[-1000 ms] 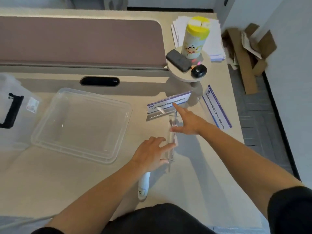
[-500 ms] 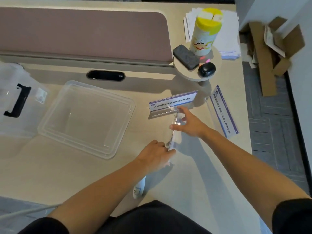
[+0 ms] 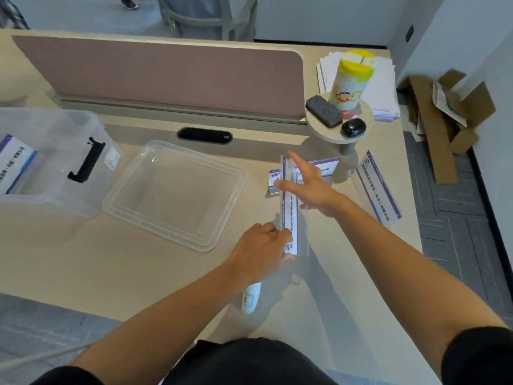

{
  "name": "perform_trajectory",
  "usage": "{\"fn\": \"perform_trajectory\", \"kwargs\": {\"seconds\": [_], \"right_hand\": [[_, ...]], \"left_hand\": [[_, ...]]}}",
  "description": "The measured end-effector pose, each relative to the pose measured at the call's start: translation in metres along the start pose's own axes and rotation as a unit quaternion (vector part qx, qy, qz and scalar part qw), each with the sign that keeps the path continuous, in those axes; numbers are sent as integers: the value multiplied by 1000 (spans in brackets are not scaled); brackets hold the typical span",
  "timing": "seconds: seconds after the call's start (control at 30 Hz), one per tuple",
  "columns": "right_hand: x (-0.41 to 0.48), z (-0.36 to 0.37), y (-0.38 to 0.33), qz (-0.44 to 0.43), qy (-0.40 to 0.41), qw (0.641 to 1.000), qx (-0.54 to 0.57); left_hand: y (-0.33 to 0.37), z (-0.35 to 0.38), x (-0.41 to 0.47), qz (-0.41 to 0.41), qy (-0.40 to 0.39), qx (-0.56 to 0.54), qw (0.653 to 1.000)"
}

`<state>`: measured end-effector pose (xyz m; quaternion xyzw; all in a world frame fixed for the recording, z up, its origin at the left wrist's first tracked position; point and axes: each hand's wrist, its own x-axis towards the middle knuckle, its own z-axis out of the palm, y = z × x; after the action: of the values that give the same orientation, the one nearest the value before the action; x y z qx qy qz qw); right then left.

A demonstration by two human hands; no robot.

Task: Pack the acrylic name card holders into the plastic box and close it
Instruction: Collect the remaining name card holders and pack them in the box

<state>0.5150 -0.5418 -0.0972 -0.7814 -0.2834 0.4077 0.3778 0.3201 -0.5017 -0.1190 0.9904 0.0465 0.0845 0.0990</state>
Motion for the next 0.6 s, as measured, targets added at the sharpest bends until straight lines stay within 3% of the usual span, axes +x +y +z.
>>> {"fn": "perform_trajectory", "kwargs": {"seconds": [0.13, 0.23, 0.4, 0.6], "right_hand": [[-6, 24, -32, -35, 15, 999, 20], [-7, 53, -60, -35, 14, 995, 88], [-8, 109, -109, 16, 50, 974, 222], [-23, 187, -174, 12, 35, 967, 253]], "left_hand": [[-19, -22, -23, -16, 19, 14, 1000], [-36, -51, -47, -87, 8, -1, 996], [-77, -98, -106, -230, -10, -164, 959], [-151, -137, -190, -228, 51, -226, 946]]}}
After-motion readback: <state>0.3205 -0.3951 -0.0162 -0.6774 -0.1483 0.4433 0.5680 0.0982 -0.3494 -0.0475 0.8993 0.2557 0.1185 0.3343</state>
